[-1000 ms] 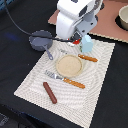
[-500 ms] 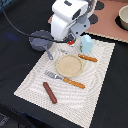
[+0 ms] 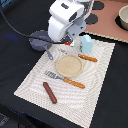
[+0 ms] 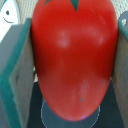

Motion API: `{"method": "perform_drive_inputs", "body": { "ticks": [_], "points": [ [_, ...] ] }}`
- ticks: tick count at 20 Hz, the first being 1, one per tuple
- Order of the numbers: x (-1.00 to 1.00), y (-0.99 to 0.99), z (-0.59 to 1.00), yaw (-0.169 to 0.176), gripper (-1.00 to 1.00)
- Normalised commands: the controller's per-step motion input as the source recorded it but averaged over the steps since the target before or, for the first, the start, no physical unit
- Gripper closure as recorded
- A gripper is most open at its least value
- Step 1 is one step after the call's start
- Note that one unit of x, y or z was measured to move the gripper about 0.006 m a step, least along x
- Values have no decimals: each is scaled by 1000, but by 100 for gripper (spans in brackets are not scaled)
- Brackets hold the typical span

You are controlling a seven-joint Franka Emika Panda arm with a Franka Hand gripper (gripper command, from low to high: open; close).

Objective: Interact with the objects in diverse but meaningful ways.

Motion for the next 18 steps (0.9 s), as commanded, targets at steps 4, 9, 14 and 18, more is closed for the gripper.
{"method": "perform_drive_inputs", "body": {
  "ticks": [4,9,14,18],
  "points": [
    [-771,89,-100,0,100],
    [-775,68,-102,0,100],
    [-726,95,0,0,100],
    [-920,308,44,0,100]
  ]
}}
